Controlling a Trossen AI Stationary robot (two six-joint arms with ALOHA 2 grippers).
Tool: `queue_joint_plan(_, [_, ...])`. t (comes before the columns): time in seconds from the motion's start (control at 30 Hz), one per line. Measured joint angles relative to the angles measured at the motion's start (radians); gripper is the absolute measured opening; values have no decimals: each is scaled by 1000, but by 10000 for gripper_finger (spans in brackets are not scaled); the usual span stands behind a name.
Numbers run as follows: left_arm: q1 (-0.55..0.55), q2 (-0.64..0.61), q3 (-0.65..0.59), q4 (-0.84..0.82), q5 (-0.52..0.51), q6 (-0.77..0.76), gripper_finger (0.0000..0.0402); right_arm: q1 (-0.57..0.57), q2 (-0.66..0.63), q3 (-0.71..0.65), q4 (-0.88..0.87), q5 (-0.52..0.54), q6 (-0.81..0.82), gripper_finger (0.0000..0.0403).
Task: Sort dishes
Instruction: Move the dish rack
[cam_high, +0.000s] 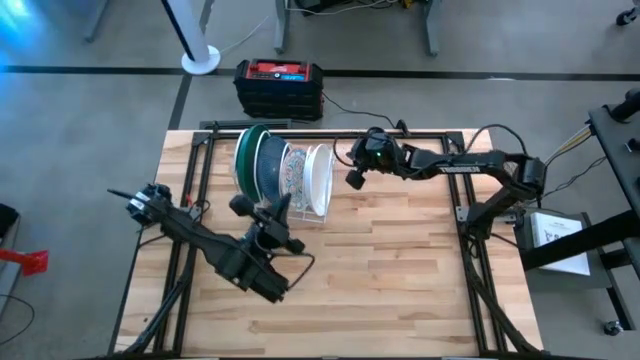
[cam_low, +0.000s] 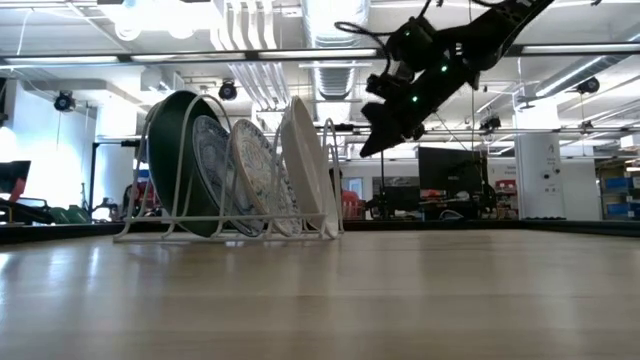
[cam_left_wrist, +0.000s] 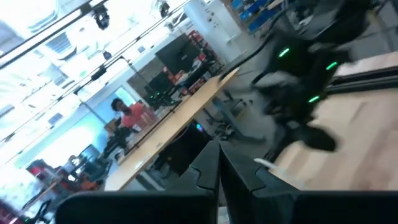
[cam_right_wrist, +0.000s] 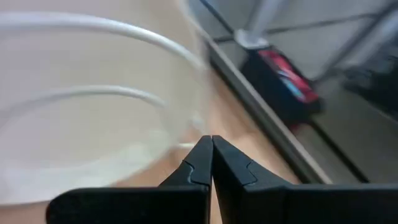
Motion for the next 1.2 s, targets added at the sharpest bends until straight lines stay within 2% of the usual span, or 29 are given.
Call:
queue_joint_plan(0.1, [25, -50, -58, -1, 2, -27, 0, 23, -75, -48, 14, -119, 19, 0])
queue_joint_plan(0.27, [78, -79, -136, 28, 5, -75, 0, 106, -184, -142, 270, -326, 102, 0])
queue_joint_plan(0.37, [146, -70, -138, 108, 3, -42, 0, 175, -204, -136, 318, -347, 105, 0])
queue_joint_plan(0.47, [237, -39, -131, 254, 4, 34, 0, 224, -204, -102, 312, -343, 95, 0])
queue_joint_plan(0.57, [313, -1, -111, 341, 46, 245, 0, 255, -212, -80, 312, -344, 80, 0])
queue_joint_plan(0.77, [380, 35, -48, 312, 114, 461, 0, 284, -316, -85, 210, -345, 72, 0])
queue_joint_plan(0.93, [345, 35, 76, 363, 351, 727, 0, 287, -424, -104, 88, -343, 70, 0])
queue_joint_plan(1.03, [329, 31, 139, 573, 508, 992, 0, 287, -480, -121, 92, -343, 63, 0])
queue_joint_plan(1.13, [323, 31, 180, 841, 838, 1274, 0, 292, -531, -138, 73, -342, 62, 0])
queue_joint_plan(1.2, [324, 31, 211, 936, 1031, 1370, 0, 305, -569, -149, 51, -343, 59, 0])
